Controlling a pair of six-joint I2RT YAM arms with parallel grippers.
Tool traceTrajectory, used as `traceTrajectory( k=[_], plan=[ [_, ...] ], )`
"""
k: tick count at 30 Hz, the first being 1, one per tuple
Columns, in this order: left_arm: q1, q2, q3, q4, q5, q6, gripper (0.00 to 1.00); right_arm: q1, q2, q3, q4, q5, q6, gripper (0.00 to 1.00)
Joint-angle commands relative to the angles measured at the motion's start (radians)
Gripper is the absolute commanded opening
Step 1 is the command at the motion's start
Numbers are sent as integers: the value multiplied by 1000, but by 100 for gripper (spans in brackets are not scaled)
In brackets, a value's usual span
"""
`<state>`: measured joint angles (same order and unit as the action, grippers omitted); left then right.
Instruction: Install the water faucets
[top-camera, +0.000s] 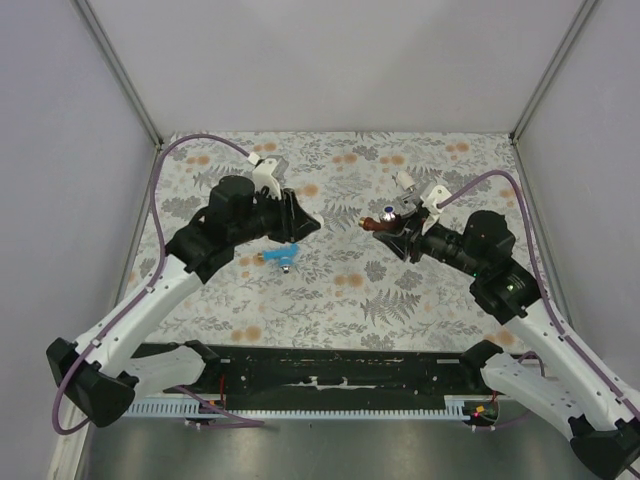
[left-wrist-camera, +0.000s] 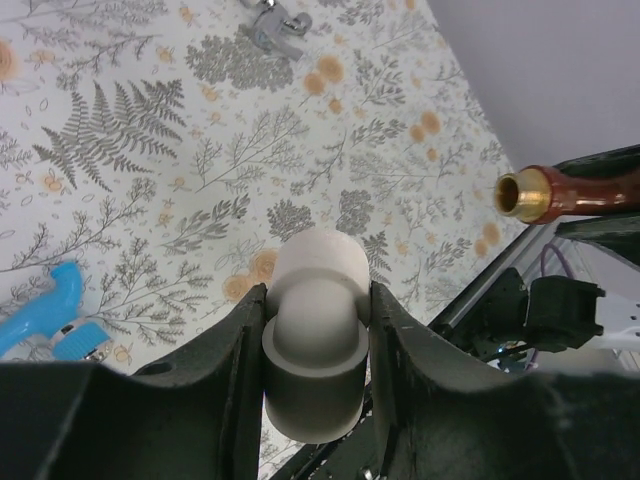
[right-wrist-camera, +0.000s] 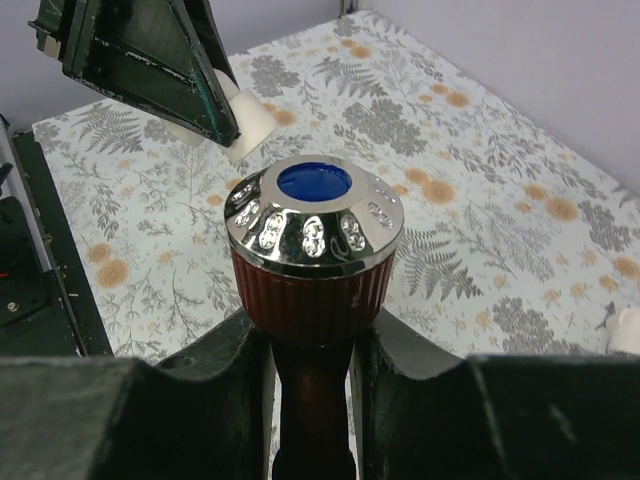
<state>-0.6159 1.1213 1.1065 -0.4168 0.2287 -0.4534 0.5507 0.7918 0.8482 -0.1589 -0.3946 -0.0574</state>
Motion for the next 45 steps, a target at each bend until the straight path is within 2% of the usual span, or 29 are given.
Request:
traceTrajectory(
  k=[1, 7, 13, 17, 21, 25, 30, 39, 45],
  plan=[
    [34, -43, 56, 84, 107, 30, 2, 0, 33, 40, 211, -102, -65, 0],
    [136, -49, 29, 335, 377, -141, 2, 0, 50, 0, 400, -196, -157, 0],
    [226, -2, -62, 757, 595, -457, 2, 0, 104, 103, 297, -332, -274, 0],
    [231, 5, -106, 897, 630, -585, 2, 0, 116, 132, 280, -380, -324, 0],
    [235, -26, -155, 932, 609, -659, 2, 2, 129, 144, 300, -421, -381, 0],
    [235, -49, -211, 970, 619, -731, 2, 0, 168, 180, 249, -470, -447, 0],
    [251, -71, -292, 1067, 650, -858, 2, 0, 192, 195, 255, -521, -463, 0],
    [272, -98, -352, 1133, 661, -965, 2, 2, 234, 215, 254, -555, -496, 0],
    [274, -87, -366, 1191, 667, -1048, 2, 3, 247, 190, 349, -544, -464, 0]
  ],
)
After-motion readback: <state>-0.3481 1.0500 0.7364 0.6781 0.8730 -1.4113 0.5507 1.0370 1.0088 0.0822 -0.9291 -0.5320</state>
